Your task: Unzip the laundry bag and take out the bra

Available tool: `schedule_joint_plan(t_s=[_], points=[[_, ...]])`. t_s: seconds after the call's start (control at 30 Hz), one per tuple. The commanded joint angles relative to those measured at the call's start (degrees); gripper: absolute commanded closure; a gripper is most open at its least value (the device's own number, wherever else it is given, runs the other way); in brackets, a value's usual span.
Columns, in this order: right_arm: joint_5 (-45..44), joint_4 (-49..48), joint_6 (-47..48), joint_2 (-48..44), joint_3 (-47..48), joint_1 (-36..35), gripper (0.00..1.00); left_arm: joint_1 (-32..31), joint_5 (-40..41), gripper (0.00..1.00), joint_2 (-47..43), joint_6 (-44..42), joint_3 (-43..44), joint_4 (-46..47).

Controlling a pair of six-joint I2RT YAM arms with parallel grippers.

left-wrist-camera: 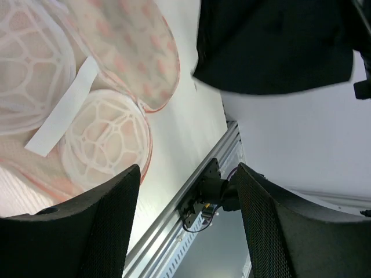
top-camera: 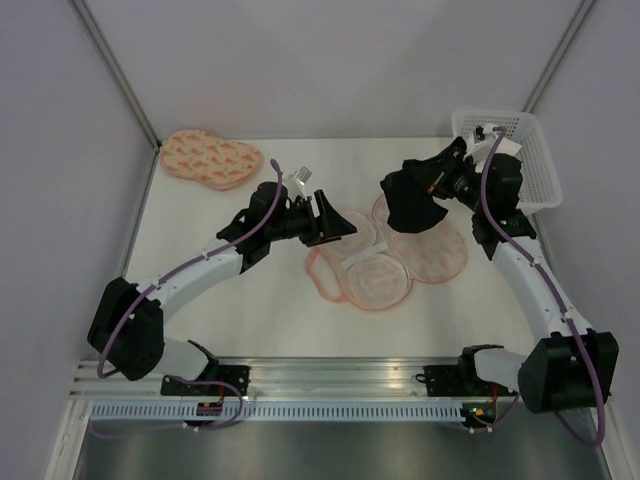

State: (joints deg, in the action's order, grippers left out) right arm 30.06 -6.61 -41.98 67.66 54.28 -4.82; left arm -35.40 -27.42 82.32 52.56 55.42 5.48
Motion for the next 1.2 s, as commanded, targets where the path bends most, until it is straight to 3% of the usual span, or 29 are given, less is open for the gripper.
schedule_joint_plan(t_s=[0.0, 0.2, 0.47, 0.9, 1.17], points=[[-15.4, 19.9, 13.6, 4.9, 4.9, 0.3, 1.0, 0.1, 2.7, 0.28, -3.9, -2.6, -2.2, -3.8], [-25.5, 19.1, 13.1, 12.4, 12.2, 1.8, 1.0, 0.1, 1.7, 0.27, -10.3, -1.8, -7.8, -4.3], [-32.5, 16.1, 10.7, 23.1, 25.6, 7.5, 1.0, 0.1, 0.7, 0.27, -19.6, -0.5, -16.5, -4.7], [-44.0, 13.9, 3.3, 49.7, 52.6, 13.3, 1.0, 0.2, 0.8, 0.28, -28.1, 2.4, -26.8, -5.1], [-58.1, 15.9, 2.1, 57.5, 56.8, 16.0, 1.0, 0.2, 1.1, 0.28, -29.8, 3.5, -28.4, -5.1]])
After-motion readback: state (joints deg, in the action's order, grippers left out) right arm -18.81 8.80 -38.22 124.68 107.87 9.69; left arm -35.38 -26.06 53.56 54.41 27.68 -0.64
